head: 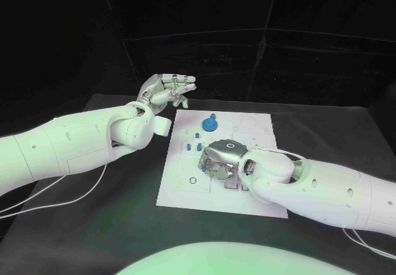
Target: Assemble the parts on the task board
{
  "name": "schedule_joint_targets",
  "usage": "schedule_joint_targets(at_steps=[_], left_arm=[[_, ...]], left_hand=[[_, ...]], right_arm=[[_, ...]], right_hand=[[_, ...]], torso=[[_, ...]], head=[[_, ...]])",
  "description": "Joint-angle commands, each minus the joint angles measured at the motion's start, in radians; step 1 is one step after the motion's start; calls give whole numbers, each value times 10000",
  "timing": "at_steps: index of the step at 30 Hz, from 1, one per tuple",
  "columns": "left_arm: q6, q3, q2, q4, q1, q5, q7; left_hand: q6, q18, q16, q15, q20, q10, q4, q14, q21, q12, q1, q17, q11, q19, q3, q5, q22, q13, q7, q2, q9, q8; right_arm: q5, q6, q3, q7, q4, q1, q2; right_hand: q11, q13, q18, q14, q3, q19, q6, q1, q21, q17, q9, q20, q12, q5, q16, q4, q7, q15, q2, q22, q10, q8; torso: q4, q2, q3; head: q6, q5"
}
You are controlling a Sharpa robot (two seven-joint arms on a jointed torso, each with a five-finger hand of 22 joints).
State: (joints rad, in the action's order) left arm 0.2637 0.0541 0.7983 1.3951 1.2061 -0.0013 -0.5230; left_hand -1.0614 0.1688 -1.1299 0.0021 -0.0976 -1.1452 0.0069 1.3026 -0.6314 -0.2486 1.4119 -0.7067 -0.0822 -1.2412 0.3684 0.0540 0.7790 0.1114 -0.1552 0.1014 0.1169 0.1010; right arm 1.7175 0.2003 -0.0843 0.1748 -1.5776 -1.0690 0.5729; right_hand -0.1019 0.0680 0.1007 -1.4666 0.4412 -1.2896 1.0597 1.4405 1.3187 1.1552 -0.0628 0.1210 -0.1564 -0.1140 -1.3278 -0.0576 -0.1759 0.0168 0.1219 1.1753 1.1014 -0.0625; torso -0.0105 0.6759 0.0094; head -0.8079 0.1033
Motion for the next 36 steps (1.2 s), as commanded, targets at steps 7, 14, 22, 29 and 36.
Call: schedule_joint_targets(at_steps=[7,14,22,29,36], left_arm=[[-134,-10,-11,-10,18,26,-58],[-129,-10,21,-27,18,26,-61],[-150,-8,73,-71,17,26,-50],[-179,-7,80,-78,15,26,-50],[-210,-7,66,-89,15,26,-48]], left_hand=[[-42,134,49,-16,-23,113,-79,-75,67,-78,-10,30,-13,62,-25,-30,-33,27,-18,-79,-13,65],[-42,134,49,-16,-23,113,-79,-75,67,-78,-10,30,-13,62,-25,-30,-33,27,-18,-79,-13,65],[-41,134,47,-16,-23,116,-82,-77,70,-87,-10,32,-13,62,-27,-30,-35,30,-18,-80,-13,68],[-42,134,43,-15,-24,116,-83,-76,71,-94,-12,27,-13,62,-29,-30,-36,32,-18,-80,-13,70],[-46,132,44,-16,-24,112,-87,-78,60,-104,-8,33,-10,57,-29,-30,-26,36,-15,-84,-12,74]], right_arm=[[-44,347,-60,62,28,42,74],[-269,983,-48,47,-431,20,654],[-1004,1142,307,209,-1576,-476,1915],[-1684,446,599,709,-1293,-1211,2489],[-1940,-401,654,990,-719,-1495,2630]], right_hand=[[-201,-20,198,45,-252,974,-1546,-356,-965,-1083,-20,186,258,-8,722,54,68,171,191,-1266,-1265,1],[-160,16,208,45,-433,995,-1496,-447,-1033,-1141,-55,171,2,55,733,66,78,144,208,-1327,-1224,-56],[-114,31,182,-7,-625,874,-1191,-486,-983,-1078,-99,136,-327,1,655,88,87,105,199,-1234,-1160,-167],[-108,-9,148,-115,-1102,730,-1370,-689,-915,-836,-44,114,-474,-36,456,25,141,94,391,-1121,-1448,-33],[-144,17,153,-136,-2382,684,-1742,-597,-996,-766,-52,147,-904,-277,333,-94,337,118,359,-1191,-1963,-44]], torso=[[-8,4,6],[24,-8,13],[7,3,8],[20,-5,-15],[-11,17,-11]], head=[[6,27],[40,32],[162,-68],[346,-350],[412,-498]])
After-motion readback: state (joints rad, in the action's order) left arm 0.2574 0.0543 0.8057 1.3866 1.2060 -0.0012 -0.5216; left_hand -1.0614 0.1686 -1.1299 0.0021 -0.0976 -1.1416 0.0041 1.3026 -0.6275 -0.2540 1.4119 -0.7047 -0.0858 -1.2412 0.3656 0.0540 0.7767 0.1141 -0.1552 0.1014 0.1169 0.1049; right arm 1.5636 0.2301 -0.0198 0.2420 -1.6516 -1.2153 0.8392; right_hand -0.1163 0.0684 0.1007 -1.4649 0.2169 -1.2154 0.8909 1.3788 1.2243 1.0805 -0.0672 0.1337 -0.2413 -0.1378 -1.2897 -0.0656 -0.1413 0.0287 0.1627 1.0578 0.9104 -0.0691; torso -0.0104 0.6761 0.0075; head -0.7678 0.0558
